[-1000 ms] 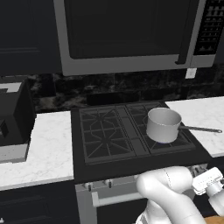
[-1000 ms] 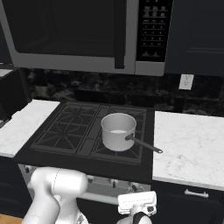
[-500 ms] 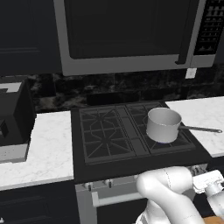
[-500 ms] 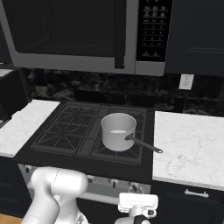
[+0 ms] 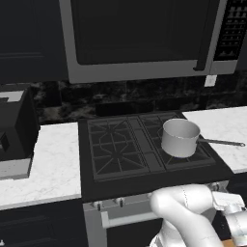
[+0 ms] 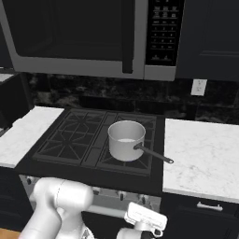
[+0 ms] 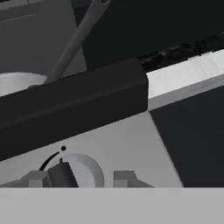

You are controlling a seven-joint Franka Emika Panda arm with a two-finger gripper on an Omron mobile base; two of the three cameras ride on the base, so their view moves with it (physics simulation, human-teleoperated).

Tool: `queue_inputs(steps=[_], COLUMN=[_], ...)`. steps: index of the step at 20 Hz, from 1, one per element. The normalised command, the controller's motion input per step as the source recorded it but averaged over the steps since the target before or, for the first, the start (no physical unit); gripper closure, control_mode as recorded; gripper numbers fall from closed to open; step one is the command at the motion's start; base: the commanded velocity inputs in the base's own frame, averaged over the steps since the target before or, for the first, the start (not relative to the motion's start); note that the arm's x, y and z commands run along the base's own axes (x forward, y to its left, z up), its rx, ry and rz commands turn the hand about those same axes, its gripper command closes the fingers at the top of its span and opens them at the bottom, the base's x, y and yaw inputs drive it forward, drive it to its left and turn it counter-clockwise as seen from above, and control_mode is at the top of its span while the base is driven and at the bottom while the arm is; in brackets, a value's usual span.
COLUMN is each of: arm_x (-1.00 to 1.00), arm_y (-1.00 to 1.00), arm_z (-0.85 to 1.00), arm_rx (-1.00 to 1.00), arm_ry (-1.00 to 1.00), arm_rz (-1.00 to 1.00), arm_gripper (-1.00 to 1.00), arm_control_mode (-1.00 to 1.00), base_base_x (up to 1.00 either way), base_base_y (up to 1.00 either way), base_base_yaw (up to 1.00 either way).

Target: Turn off the front right burner of the stove.

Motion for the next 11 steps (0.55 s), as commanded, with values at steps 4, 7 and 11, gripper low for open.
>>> queue_inputs(steps=[4,7,11], arm_x=[0.31,0.53,0.08], arm_y=[-0.69,-0.83,-0.15], arm_z=[0.34,0.44,0.08], arm_rx=[0.45,0.48,0.06], arm_ry=[0.11,0.29,0.12], arm_rz=[-0.14,-0.13,-0.03], arm_gripper=[1.00,1.00,1.00], arm_control_mode=[-1.00,-1.00,-1.00], base_base_x=[0.00,0.00,0.00], base_base_y=[0.00,0.00,0.00], base_base_yaw=[0.00,0.00,0.00])
